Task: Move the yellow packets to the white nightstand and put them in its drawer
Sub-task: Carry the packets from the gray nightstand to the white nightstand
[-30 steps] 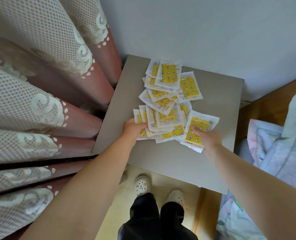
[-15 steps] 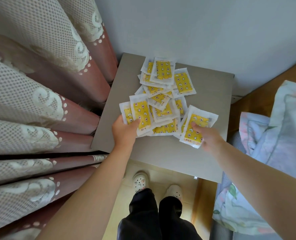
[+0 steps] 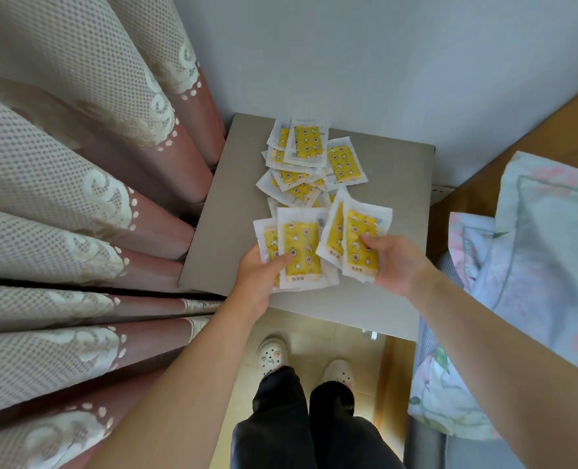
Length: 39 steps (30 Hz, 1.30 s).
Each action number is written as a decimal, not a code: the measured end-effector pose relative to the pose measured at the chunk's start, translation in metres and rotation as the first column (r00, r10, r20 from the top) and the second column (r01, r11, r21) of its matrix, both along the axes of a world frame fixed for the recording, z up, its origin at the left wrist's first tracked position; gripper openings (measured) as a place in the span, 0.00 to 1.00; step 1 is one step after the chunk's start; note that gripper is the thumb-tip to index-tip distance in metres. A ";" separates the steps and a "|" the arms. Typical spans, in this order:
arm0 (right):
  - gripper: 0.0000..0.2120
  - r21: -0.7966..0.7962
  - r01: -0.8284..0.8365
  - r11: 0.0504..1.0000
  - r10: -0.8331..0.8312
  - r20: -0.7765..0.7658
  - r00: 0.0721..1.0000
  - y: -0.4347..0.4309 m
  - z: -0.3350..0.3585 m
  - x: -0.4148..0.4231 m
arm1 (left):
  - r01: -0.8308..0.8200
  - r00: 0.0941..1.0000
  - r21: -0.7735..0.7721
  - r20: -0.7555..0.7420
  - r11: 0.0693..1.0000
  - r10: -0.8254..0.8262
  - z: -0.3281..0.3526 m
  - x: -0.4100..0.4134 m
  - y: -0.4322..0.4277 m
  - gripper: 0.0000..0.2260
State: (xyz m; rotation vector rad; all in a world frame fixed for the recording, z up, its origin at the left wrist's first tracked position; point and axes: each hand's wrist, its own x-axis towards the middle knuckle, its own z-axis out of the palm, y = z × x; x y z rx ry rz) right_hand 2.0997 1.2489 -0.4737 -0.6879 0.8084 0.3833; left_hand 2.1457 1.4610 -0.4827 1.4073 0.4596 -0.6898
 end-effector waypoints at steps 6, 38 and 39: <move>0.08 -0.228 -0.048 0.973 0.045 -0.019 0.999 0.030 0.031 -0.022 | 0.052 0.998 -0.097 -0.032 0.994 -0.055 0.037 -0.023 0.013 0.14; 0.11 -0.243 0.824 0.512 -0.857 -0.205 0.472 0.287 0.069 -0.464 | 0.897 0.432 -0.054 -0.097 0.438 -0.897 0.084 -0.341 0.116 0.13; 0.09 -0.204 0.869 0.451 -0.888 -0.196 0.416 0.297 0.069 -0.487 | 0.922 0.376 -0.055 -0.096 0.382 -0.922 0.083 -0.361 0.117 0.13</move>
